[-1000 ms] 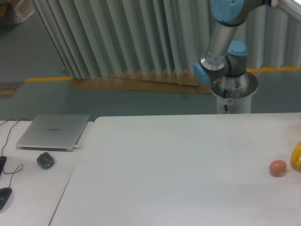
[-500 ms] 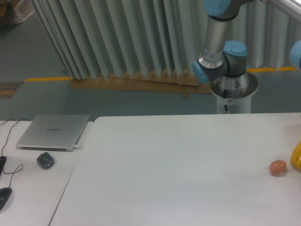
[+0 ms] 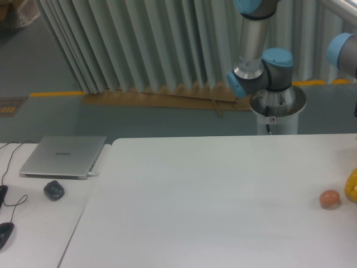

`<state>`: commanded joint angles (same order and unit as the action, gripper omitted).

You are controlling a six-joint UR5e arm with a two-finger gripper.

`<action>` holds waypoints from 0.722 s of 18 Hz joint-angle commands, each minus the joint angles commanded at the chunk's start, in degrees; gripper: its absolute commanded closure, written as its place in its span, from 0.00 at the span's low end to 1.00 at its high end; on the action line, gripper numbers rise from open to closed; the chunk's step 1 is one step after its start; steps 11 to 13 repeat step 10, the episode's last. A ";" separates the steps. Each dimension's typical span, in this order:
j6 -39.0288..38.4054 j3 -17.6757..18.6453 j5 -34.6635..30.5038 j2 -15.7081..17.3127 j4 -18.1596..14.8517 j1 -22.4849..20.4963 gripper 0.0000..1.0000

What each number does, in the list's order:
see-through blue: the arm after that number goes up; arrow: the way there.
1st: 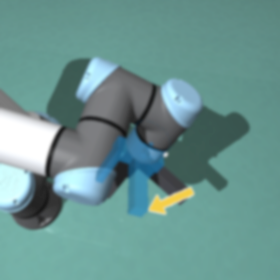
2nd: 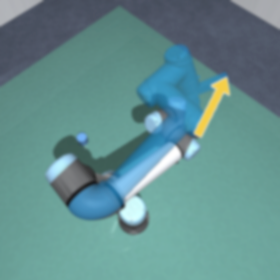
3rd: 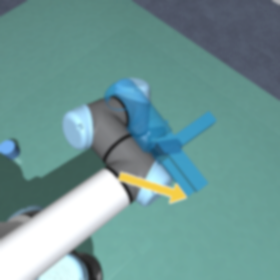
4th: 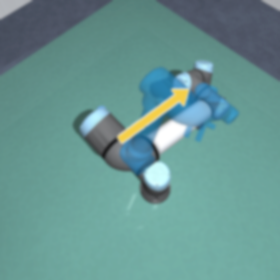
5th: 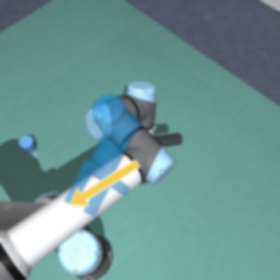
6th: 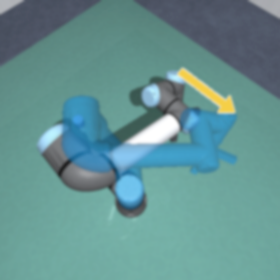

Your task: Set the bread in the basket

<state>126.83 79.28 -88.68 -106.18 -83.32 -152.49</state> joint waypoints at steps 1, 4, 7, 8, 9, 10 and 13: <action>-0.17 0.26 0.00 0.35 -0.18 0.00 0.00; -2.72 0.61 -0.87 1.41 -0.88 0.70 0.00; -4.47 0.79 -1.93 1.94 -0.88 1.41 0.00; -5.09 1.14 -1.93 2.03 -0.88 1.41 0.00; -5.36 1.23 -1.93 2.03 -0.88 1.41 0.00; -5.45 1.32 -1.93 2.29 -0.88 1.49 0.00; -5.45 1.32 -1.93 2.29 -0.88 1.49 0.00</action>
